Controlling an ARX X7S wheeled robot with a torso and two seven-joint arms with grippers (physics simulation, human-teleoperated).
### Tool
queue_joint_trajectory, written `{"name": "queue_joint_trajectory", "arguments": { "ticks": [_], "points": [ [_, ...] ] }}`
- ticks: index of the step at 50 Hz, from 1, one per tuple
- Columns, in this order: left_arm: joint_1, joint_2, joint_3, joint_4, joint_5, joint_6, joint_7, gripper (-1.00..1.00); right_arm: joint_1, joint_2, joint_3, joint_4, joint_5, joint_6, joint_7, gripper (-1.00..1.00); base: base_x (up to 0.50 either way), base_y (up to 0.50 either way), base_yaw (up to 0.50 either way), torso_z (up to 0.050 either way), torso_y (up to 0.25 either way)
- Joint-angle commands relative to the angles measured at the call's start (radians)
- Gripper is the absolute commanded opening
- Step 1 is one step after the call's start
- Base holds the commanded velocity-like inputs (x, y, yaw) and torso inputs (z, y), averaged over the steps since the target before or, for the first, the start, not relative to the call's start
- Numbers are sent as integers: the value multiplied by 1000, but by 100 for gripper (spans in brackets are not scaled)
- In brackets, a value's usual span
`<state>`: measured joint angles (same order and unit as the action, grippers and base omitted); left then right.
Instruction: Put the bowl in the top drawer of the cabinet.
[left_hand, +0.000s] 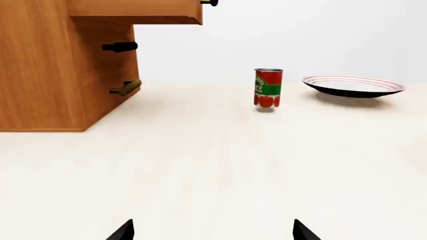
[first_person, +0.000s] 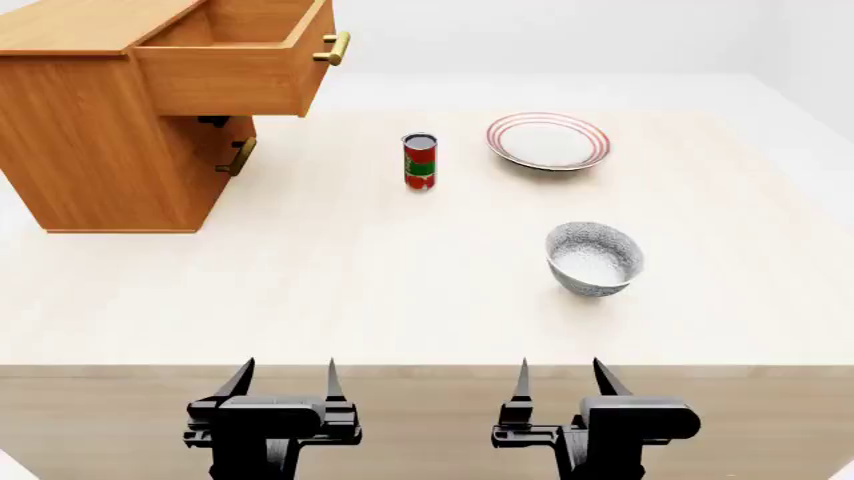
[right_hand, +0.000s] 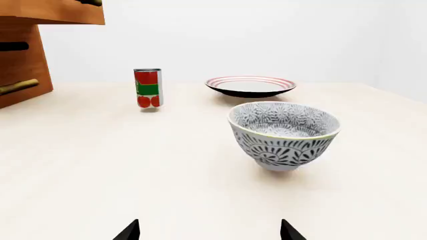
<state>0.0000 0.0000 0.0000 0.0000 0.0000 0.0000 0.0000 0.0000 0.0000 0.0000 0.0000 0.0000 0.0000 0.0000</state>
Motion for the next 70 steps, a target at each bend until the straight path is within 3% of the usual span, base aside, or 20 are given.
{"name": "queue_joint_trajectory", "arguments": {
  "ticks": [1, 9, 51, 58, 64, 70],
  "points": [
    [-2, -16, 18, -2, -19, -2, -17, 100, 1, 15, -20, 1, 15, 1, 21, 100, 0, 0, 0, 0, 0],
    [-22, -38, 46, -18, -58, -18, -42, 100, 9, 40, -51, 10, 43, -1, 50, 100, 0, 51, 0, 0, 0],
    [-15, -97, 113, -11, -133, -19, -96, 100, 6, 98, -114, 7, 108, -7, 112, 100, 0, 476, 0, 0, 0],
    [-12, -112, 122, 27, -158, -38, -88, 100, 2, 110, -123, -21, 108, 20, 128, 100, 0, 0, 0, 0, 0],
    [0, -146, 102, 226, -243, -218, -97, 100, -3, 127, -123, -112, 124, 111, 136, 100, 0, 0, 0, 0, 0],
    [-39, -192, 66, 497, -383, -461, -120, 100, 20, 164, -116, -408, 204, 397, 143, 100, 0, 0, 0, 0, 0]
  ]
}}
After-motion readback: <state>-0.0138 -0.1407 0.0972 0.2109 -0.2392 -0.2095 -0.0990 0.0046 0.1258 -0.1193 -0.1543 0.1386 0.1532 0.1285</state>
